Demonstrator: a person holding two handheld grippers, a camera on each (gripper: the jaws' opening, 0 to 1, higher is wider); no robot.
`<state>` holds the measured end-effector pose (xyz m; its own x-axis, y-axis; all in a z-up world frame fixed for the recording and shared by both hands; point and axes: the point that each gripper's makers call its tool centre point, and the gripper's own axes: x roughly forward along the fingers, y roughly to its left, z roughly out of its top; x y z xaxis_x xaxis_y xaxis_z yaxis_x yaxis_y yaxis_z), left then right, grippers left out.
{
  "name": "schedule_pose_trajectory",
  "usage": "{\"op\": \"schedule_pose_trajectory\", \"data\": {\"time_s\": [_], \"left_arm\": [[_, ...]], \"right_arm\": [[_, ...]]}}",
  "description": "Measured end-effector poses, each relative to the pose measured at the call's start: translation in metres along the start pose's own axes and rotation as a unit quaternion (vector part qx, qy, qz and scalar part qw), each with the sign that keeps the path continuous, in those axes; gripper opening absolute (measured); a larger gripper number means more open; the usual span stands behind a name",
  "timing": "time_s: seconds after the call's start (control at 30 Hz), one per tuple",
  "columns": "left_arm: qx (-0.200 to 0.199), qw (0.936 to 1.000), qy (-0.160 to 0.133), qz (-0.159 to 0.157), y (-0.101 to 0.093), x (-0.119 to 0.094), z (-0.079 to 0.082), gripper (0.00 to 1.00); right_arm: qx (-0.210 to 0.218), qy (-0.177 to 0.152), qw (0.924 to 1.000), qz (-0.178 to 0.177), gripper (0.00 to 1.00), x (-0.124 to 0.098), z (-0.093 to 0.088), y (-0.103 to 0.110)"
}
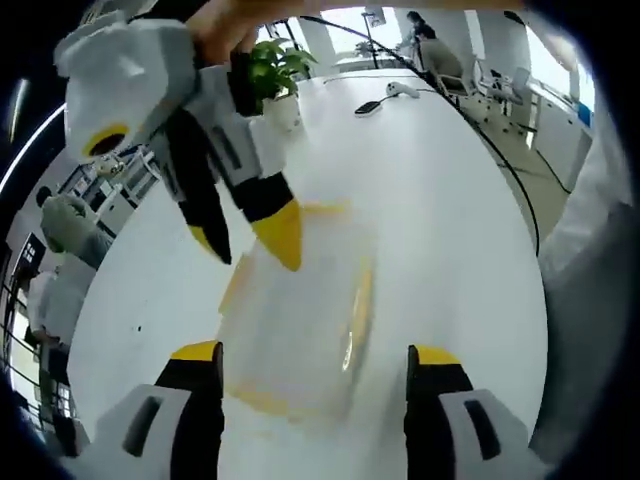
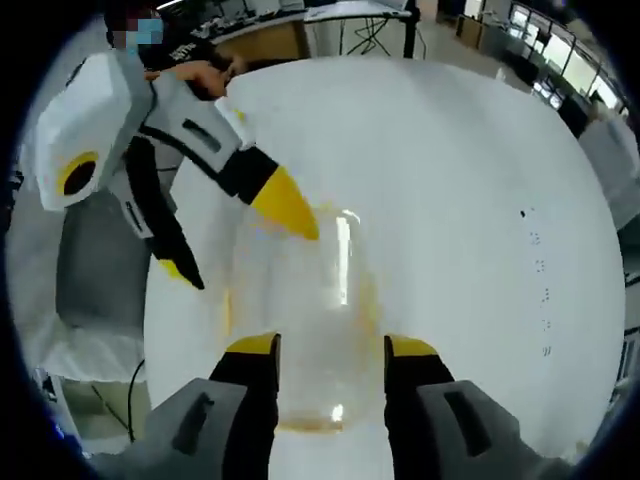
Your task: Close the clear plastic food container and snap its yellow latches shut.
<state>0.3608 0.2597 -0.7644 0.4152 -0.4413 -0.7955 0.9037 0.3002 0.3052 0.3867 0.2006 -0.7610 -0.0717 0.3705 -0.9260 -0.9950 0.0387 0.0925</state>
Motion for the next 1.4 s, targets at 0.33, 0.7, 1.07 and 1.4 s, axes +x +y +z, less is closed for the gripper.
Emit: {"op": "schedule_pose_trajectory", "data": {"time_s": [0.33,0.7,1.07,1.4], "left_arm": [[-0.020,0.9998,-0.008,-0.003,0.023,0.006,0.004,0.81],[0.033,0.9981,0.002,-0.053,0.024,0.022,0.005,0.84],[0.051,0.9944,0.000,-0.093,0.006,0.034,-0.003,0.73],[0.051,0.9943,-0.007,-0.093,0.006,0.031,-0.007,0.73]], "right_arm": [[-0.001,-0.024,0.9994,-0.024,0.53,-0.004,-0.024,0.014],[-0.017,-0.026,0.9986,-0.044,0.87,0.008,-0.039,0.017],[-0.026,-0.006,0.9966,-0.078,0.74,0.021,-0.051,0.004],[-0.009,0.001,0.9977,-0.067,0.75,0.027,-0.049,0.010]]}}
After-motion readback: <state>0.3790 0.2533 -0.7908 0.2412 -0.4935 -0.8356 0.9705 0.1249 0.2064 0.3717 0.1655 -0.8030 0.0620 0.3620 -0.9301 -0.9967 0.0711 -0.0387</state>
